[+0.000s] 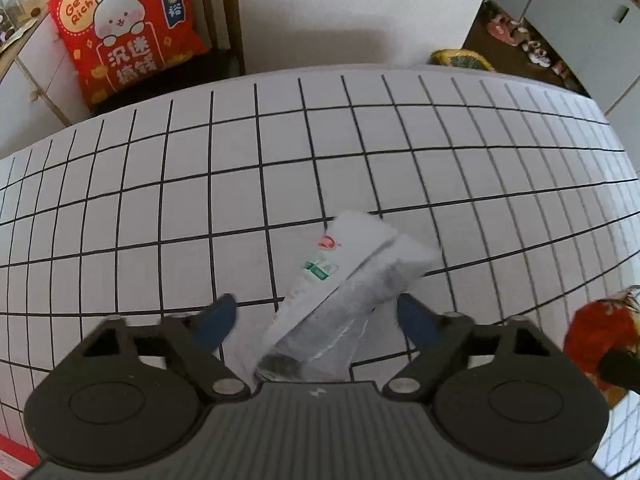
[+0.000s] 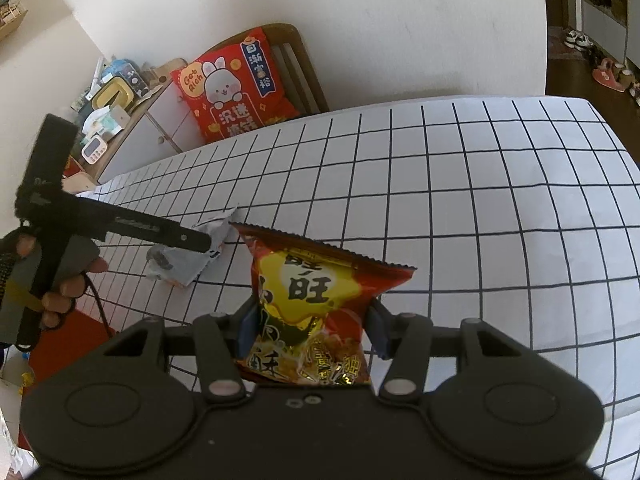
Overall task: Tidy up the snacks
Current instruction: 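Grasp the white wrapper packet with the left gripper while the right gripper holds the chip bag, then carry the white packet and chip bag with both grippers over the box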
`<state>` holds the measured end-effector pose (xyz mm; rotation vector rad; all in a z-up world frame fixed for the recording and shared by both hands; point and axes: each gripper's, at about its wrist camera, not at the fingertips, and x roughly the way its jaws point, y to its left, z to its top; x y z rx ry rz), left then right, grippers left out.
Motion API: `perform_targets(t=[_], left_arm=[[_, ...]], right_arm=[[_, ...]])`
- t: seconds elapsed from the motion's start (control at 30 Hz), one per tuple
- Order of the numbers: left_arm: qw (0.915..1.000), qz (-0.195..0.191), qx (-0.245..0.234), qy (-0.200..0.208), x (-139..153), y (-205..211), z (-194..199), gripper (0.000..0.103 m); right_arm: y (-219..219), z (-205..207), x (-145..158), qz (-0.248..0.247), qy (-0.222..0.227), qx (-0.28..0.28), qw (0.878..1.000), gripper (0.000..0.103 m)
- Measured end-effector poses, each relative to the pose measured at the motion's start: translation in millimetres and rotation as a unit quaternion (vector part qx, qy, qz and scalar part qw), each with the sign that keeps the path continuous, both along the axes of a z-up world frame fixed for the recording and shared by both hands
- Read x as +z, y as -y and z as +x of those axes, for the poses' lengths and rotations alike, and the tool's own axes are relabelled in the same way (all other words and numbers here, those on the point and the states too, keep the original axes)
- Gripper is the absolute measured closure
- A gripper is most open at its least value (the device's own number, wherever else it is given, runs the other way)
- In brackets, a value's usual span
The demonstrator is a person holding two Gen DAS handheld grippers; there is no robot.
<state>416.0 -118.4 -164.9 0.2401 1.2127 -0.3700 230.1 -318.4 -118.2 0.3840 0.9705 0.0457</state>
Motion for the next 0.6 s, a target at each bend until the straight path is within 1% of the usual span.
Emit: perform_targets(t=[0.03, 0.1, 0.17, 0.23, 0.33, 0.37, 0.43, 0.5, 0.57, 0.6], left_arm=[[1.0000, 0.005, 0.002, -0.003, -2.9, 0.9, 0.0, 0.033], [0.9999, 0.008, 0.002, -0.008, -7.3, 2.0, -1.3, 0.038], [0.9999, 0.009, 0.004, -0.006, -8.8, 3.5, -2.3, 0.040], [0.9999, 0.010, 0.007, -0.006, -8.6, 4.3, -3.9, 0.045], [0.9999, 0.005, 0.014, -0.005, -6.2, 5.6, -9.6, 0.053], [0.9998, 0.003, 0.019, -0.005, -4.5, 6.0, -12.3, 0.054], [0.9996, -0.003, 0.028, -0.002, -2.4, 4.6, -15.2, 0.062], [0.9993, -0.011, 0.035, 0.000, 1.0, 3.8, -19.4, 0.068], [0.9990, -0.011, 0.043, 0.005, 4.8, 3.0, -25.3, 0.073], [0.9988, -0.010, 0.047, 0.006, 6.6, 2.5, -27.5, 0.077]], right_arm=[[-0.2, 0.0, -0.7, 0.000, -0.001, -0.001, 1.000, 0.050], [-1.1, -0.8, -2.5, 0.001, -0.003, -0.002, 1.000, 0.050], [-1.1, -0.7, -4.0, 0.002, -0.006, -0.004, 1.000, 0.050], [-1.3, -0.9, -4.8, 0.004, -0.006, -0.006, 1.000, 0.050], [-1.4, -3.4, -6.1, 0.005, -0.008, -0.010, 1.000, 0.050], [-1.8, -4.1, -6.4, 0.005, -0.008, -0.011, 1.000, 0.050], [-1.8, -5.2, -6.8, 0.005, -0.010, -0.013, 1.000, 0.050], [-1.4, -6.4, -6.5, 0.005, -0.011, -0.015, 1.000, 0.050], [-0.9, -8.3, -5.1, 0.005, -0.010, -0.018, 1.000, 0.050], [-1.1, -10.1, -4.2, 0.005, -0.009, -0.018, 1.000, 0.050]])
